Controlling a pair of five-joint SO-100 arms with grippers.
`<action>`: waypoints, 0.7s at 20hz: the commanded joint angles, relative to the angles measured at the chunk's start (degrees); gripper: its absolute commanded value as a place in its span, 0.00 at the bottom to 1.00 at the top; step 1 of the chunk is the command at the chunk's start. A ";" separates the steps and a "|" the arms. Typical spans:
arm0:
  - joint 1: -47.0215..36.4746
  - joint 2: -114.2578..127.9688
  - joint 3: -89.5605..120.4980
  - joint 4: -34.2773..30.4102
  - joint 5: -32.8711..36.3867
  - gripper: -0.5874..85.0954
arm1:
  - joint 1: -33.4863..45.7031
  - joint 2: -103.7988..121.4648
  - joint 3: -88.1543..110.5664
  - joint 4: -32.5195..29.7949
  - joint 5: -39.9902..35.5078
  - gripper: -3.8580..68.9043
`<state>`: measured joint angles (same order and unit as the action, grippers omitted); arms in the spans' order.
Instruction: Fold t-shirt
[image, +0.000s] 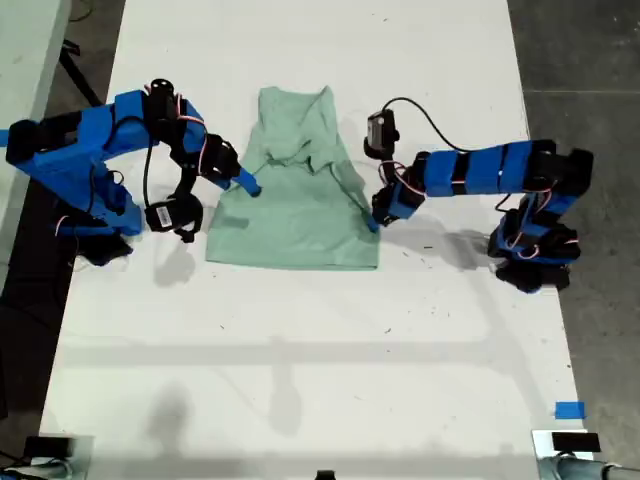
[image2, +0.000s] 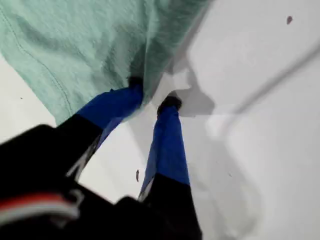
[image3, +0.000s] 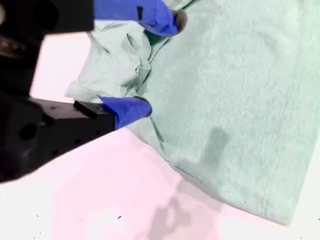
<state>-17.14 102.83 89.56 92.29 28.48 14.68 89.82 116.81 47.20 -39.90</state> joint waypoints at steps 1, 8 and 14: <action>0.35 2.29 -0.26 -0.88 -0.18 0.32 | -0.18 -2.55 -3.43 -1.05 -0.44 0.10; 0.09 2.29 -0.26 -0.97 -0.09 0.32 | -0.79 -2.64 -9.23 6.06 -2.11 0.04; 0.26 2.29 -0.26 -0.97 -0.18 0.32 | -0.88 4.66 -14.50 15.73 -2.37 0.04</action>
<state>-17.14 102.83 89.56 92.29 28.48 13.80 88.15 106.70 59.50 -41.48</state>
